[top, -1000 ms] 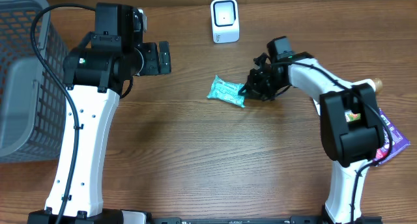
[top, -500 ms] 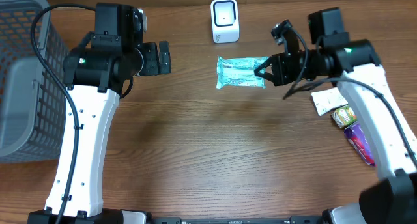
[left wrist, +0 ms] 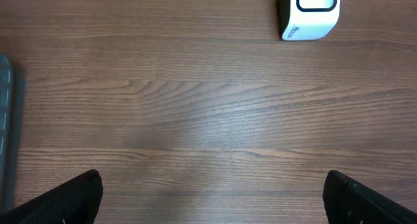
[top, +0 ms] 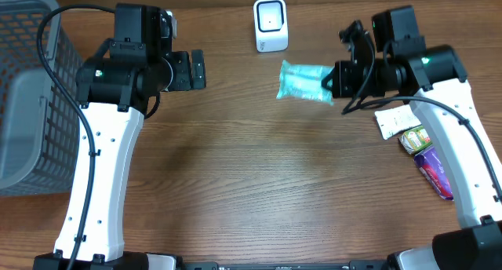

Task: Scan the item barcode
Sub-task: 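Raise the light green packet up to the white scanner face with the right gripper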

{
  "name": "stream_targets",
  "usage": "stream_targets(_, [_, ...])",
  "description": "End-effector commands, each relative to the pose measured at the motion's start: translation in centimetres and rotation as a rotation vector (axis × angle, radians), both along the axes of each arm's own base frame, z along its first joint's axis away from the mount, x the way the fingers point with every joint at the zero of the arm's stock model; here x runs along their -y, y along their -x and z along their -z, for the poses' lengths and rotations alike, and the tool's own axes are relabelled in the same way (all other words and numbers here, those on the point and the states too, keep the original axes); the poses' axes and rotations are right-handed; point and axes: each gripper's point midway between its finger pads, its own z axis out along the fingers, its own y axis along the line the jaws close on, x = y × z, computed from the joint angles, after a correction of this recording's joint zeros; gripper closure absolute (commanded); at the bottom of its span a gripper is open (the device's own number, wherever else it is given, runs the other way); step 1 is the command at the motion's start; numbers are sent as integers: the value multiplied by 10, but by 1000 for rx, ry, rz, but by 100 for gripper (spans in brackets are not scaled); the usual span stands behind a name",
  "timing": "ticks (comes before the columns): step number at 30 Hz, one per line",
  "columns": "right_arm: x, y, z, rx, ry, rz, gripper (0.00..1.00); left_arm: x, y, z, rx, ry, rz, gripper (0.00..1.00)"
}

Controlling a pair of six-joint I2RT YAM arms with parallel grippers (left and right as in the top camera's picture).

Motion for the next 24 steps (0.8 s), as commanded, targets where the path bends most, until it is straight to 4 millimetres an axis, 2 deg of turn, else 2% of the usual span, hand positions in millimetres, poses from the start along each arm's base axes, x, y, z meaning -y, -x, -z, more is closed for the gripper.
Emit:
stream_targets(1, [24,-37,-55,190,149,201,96,0,-2,5,-12,-20,15,0])
stream_targets(3, [32,-54,-72,263,224,258,96,0,-2,5,-12,-20,15,1])
stream_targets(6, [39,-83,-83,359,350,347,96,0,-2,5,-11,-20,15,0])
stream_targets(8, [40,-104,-82,437,450,410,96,0,-2,5,-12,-19,16,0])
stream_targets(11, [26,-134,-76,556,606,400,96,0,-2,5,-12,-20,15,0])
stream_targets(17, [-3,-184,-56,746,918,417,96,0,-2,5,-12,-19,16,0])
stream_targets(20, [-27,-207,-32,797,1067,251,96,0,-2,5,-12,-20,15,0])
stream_targets(24, [-48,-226,-2,832,1229,65,96,0,-2,5,-12,-19,16,0])
